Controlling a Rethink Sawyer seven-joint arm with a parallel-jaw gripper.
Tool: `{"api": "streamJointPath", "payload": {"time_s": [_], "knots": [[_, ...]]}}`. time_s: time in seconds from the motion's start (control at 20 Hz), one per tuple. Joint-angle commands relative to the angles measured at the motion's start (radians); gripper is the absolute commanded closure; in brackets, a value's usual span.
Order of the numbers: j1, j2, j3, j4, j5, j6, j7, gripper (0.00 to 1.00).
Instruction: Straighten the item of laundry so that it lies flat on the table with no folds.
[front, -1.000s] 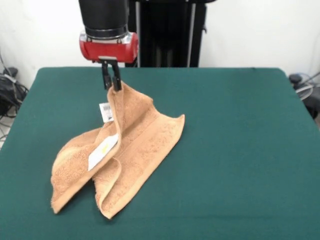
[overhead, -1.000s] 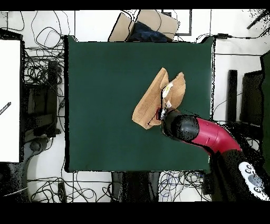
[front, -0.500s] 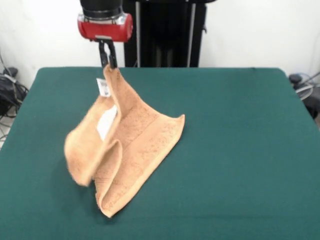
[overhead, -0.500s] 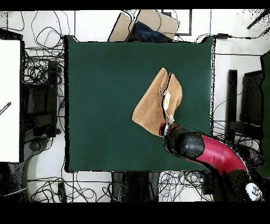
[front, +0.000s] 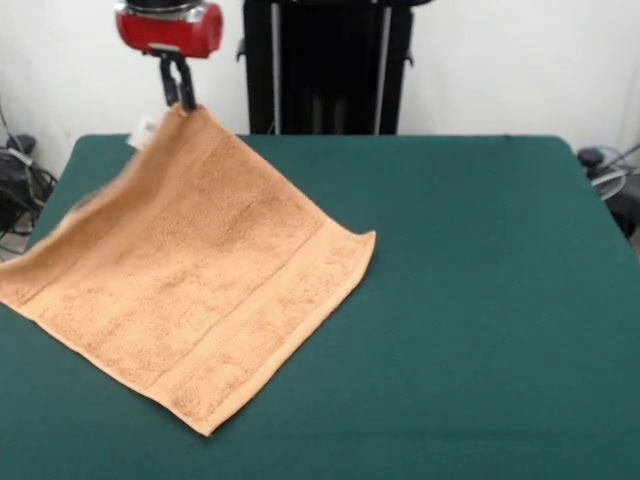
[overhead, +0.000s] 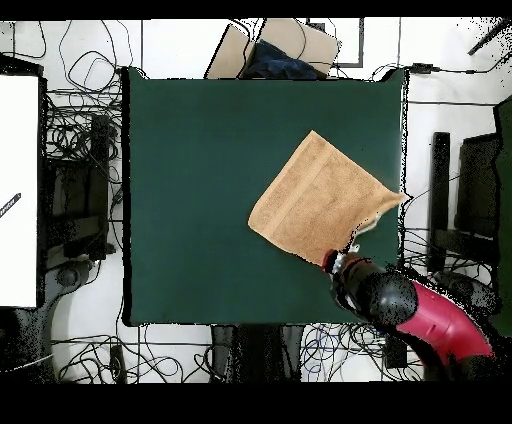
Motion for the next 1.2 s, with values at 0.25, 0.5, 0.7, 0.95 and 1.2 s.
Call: {"api": "streamJointPath", "payload": {"time_s": [0.25,0.5,0.7,0.95,1.2], "knots": [[-0.061,0.092,0.075,-0.021,-0.06,0.032,-0.036,1.0],[-0.037,0.077,0.061,-0.041,-0.105,0.011,-0.037,0.0],[-0.011,0.069,0.033,-0.023,-0.091,0.0,0.038,0.0],[0.021,0.049,0.032,-0.016,-0.086,0.016,0.052,0.0],[0.104,-0.032,0.045,-0.017,-0.053,0.046,0.079,0.0]]}}
